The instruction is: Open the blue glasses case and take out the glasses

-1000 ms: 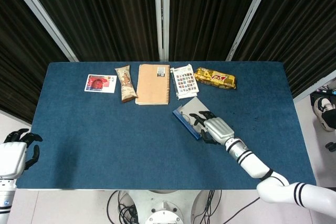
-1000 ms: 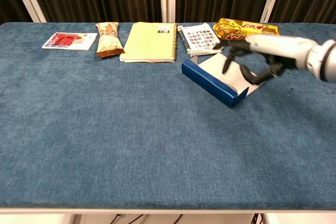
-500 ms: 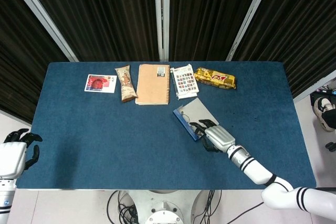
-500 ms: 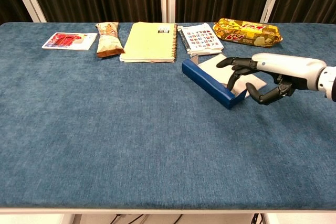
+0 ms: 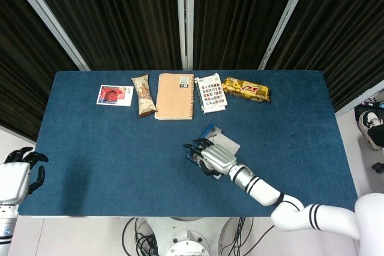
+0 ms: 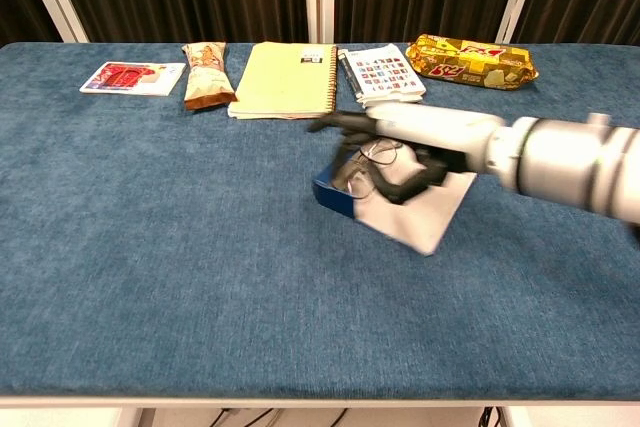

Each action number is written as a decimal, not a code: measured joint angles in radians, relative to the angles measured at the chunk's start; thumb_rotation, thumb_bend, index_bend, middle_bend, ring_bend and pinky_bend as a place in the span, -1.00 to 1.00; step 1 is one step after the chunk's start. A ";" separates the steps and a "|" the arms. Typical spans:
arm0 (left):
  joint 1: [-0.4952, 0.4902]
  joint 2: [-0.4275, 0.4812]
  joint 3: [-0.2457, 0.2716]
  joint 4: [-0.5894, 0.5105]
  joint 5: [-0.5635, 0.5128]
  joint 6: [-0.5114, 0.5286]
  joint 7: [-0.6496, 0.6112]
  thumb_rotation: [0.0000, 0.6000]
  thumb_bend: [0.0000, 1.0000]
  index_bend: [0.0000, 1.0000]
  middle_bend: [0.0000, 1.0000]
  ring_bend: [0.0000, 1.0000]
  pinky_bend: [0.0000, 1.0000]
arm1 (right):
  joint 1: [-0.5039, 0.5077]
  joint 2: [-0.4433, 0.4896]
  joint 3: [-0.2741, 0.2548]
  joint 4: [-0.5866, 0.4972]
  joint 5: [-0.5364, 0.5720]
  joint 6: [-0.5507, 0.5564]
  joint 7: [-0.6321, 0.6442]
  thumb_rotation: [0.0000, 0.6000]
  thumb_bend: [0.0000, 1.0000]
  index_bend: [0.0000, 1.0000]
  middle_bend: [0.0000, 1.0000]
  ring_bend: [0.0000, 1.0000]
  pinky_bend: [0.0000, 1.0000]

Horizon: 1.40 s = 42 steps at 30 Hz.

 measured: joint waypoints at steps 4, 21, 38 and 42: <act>0.000 0.000 0.000 0.001 -0.001 -0.001 -0.002 1.00 0.13 -0.11 -0.17 -0.59 -0.49 | 0.050 -0.062 0.042 0.051 0.065 -0.026 -0.066 1.00 0.39 -1.00 -0.60 -1.00 -1.00; -0.003 0.002 -0.001 -0.005 -0.006 -0.007 0.003 1.00 0.13 -0.11 -0.17 -0.59 -0.49 | 0.179 0.041 0.062 0.170 0.164 -0.183 -0.231 1.00 -0.07 -0.85 -0.52 -1.00 -1.00; -0.005 0.002 -0.002 -0.006 -0.008 -0.010 0.007 1.00 0.13 -0.11 -0.17 -0.59 -0.49 | 0.111 0.183 -0.015 0.048 0.247 -0.178 -0.183 1.00 -0.13 -1.00 -0.39 -1.00 -1.00; -0.005 0.002 -0.002 -0.007 -0.008 -0.010 0.011 1.00 0.13 -0.11 -0.17 -0.59 -0.49 | 0.090 0.202 -0.028 -0.002 0.230 -0.133 -0.183 1.00 -0.41 -0.99 -0.42 -1.00 -1.00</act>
